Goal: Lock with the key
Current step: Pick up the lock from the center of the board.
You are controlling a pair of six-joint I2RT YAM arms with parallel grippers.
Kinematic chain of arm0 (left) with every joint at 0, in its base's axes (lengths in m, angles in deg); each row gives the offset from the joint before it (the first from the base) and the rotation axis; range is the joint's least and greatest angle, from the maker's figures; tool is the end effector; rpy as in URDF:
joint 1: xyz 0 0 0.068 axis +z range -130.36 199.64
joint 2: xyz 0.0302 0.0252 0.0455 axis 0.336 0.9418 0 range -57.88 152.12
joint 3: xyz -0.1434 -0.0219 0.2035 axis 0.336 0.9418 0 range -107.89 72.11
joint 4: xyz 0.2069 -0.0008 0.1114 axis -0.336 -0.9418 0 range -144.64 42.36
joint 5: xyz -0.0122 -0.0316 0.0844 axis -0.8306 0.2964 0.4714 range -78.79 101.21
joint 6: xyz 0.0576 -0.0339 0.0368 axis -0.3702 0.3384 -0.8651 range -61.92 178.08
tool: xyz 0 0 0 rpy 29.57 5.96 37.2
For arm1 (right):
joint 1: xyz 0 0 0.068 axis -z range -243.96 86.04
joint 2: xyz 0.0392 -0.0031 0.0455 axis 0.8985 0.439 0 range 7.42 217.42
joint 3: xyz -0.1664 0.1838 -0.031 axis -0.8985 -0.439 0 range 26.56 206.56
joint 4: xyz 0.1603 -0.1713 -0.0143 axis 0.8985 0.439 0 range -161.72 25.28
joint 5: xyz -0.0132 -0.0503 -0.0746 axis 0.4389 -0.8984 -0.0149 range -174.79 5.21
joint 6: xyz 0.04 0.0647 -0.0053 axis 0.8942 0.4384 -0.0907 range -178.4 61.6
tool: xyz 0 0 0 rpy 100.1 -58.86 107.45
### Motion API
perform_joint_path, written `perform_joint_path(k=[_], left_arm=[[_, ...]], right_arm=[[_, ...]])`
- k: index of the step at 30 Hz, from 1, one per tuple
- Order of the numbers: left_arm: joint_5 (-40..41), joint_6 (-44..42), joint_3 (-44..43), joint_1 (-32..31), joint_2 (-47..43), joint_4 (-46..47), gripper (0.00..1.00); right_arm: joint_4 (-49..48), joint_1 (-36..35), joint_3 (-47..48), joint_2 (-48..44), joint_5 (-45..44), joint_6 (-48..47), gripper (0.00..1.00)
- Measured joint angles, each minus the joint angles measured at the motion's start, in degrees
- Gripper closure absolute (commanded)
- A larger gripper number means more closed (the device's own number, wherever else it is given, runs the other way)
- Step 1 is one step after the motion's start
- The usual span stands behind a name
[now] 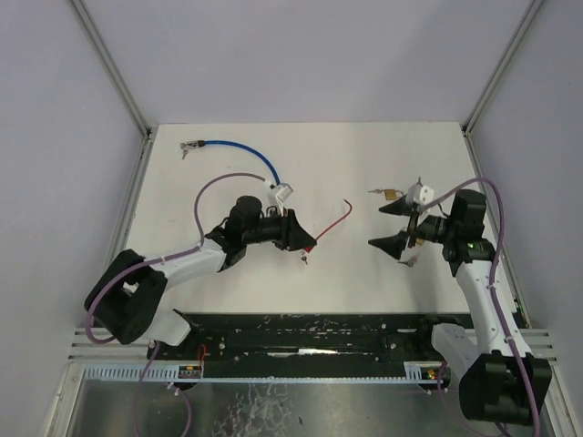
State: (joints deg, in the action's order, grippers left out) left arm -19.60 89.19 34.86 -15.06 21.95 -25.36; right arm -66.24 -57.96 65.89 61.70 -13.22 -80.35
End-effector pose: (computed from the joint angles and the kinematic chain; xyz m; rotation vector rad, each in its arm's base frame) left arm 0.2271 -0.1975 0.2027 0.4583 2.0417 -1.2529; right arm 0.1984 0.0407 0.2777 -0.9946 1.4429 0.8332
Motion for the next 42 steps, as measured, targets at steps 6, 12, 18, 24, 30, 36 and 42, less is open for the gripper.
perform_joint_path(k=[6,12,18,24,30,36,42], left_arm=[[-8.0,3.9,-1.7,-2.6,7.7,6.7,0.97],[-12.9,5.4,-4.3,-5.2,11.6,10.4,0.98],[-15.5,6.2,-4.6,-5.8,12.5,12.5,0.97],[-16.9,6.9,-4.9,-5.9,13.1,13.1,0.97],[-17.9,7.6,-4.9,-6.4,13.1,14.6,0.97],[-18.5,7.9,-4.9,-6.6,13.1,15.5,0.95],[-18.5,8.7,-4.9,-6.6,13.2,16.5,0.75]], right_arm=[[13.3,-4.9,-3.2,-2.7,0.4,-29.4,0.01],[19.5,-9.5,-3.4,-1.9,-4.3,-46.1,0.10],[18.9,-12.9,-4.2,-1.3,-10.9,-48.8,0.29],[17.9,-14.0,-4.2,-0.7,-14.3,-48.8,0.41],[16.8,-15.1,-4.2,0.0,-17.3,-48.0,0.59],[15.6,-15.3,-4.2,0.0,-18.8,-47.1,0.80],[15.9,-15.5,-4.2,-0.3,-18.9,-46.2,0.99]])
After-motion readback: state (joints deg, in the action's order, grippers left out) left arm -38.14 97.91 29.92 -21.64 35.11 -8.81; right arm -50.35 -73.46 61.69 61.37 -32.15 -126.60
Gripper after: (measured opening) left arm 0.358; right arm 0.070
